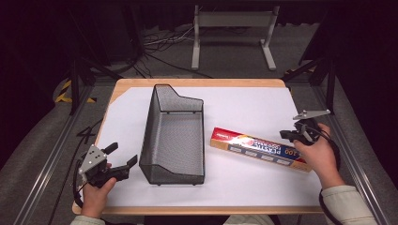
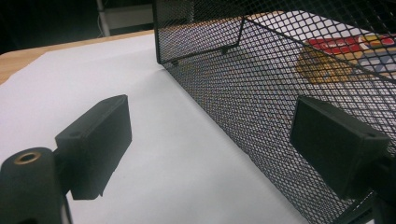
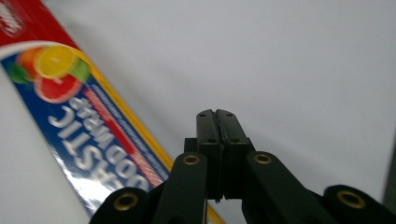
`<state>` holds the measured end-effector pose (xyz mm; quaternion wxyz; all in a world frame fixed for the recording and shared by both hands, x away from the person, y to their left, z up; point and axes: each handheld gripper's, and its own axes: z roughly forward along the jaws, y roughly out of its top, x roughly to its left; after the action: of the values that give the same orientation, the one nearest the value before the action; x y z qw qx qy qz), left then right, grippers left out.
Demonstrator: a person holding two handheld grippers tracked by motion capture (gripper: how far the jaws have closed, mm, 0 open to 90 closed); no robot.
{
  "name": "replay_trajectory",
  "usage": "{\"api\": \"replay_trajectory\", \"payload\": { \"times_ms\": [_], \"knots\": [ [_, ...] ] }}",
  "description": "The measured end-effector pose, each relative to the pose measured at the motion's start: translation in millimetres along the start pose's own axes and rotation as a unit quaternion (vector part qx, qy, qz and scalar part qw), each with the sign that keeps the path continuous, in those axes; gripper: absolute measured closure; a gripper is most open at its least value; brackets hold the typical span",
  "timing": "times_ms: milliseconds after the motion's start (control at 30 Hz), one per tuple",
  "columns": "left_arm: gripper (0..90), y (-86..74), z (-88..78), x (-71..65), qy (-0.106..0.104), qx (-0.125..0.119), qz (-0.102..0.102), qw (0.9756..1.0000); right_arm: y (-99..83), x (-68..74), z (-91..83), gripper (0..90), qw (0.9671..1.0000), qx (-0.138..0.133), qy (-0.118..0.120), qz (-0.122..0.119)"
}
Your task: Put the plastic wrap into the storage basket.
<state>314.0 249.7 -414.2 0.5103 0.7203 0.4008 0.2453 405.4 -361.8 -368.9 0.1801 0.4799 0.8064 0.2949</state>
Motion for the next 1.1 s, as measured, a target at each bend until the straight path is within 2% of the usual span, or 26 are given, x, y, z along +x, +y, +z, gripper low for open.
{"api": "replay_trajectory", "payload": {
  "times_ms": [100, 200, 367, 433, 500, 700, 833, 900, 967, 1033, 1100],
  "knots": [
    [13.8, 0.0, 0.1, -0.2, 0.0, -0.001, -0.001, 1.0, -9.9, -17.8, 0.8, 89.5, 0.9995, 0.025, -0.012, 0.016],
    [13.8, 0.0, 0.0, -0.1, 0.0, -0.001, -0.001, 1.0, -19.3, -30.9, 3.7, 89.7, 0.9985, 0.046, -0.014, 0.026],
    [13.8, -0.1, 0.5, 0.2, 0.0, -0.001, -0.002, 1.0, -33.5, -42.4, 8.3, 90.0, 0.9946, 0.095, -0.004, 0.043],
    [13.8, -0.1, 0.7, 0.1, -0.001, -0.001, -0.001, 1.0, -36.9, -44.9, 7.7, 90.0, 0.9939, 0.098, 0.006, 0.049],
    [13.8, 0.1, 0.9, 0.0, -0.002, -0.002, -0.002, 1.0, -37.3, -45.6, 4.6, 90.0, 0.993, 0.101, 0.013, 0.06],
    [13.7, 0.8, 2.3, -0.5, -0.005, -0.003, -0.002, 1.0, -41.2, -40.8, -2.6, 90.0, 0.9883, 0.129, 0.044, 0.07],
    [13.7, 1.6, 3.5, -1.0, -0.006, -0.001, 0.0, 1.0, -49.3, -34.4, -9.8, 90.0, 0.9857, 0.132, 0.069, 0.078],
    [13.8, 1.7, 4.4, -1.4, -0.007, -0.002, -0.001, 1.0, -54.9, -28.2, -10.7, 90.0, 0.9833, 0.148, 0.082, 0.067],
    [13.7, 2.1, 4.9, -1.5, -0.009, 0.0, 0.0, 1.0, -58.1, -23.7, -14.0, 90.0, 0.9844, 0.142, 0.084, 0.061],
    [13.7, 2.2, 5.3, -2.3, -0.008, 0.0, 0.0, 1.0, -60.1, -19.9, -15.5, 90.0, 0.9824, 0.151, 0.093, 0.058],
    [13.7, 2.3, 5.5, -2.5, -0.008, -0.001, 0.001, 1.0, -60.6, -17.5, -15.4, 90.0, 0.9818, 0.154, 0.095, 0.055]
  ]
}}
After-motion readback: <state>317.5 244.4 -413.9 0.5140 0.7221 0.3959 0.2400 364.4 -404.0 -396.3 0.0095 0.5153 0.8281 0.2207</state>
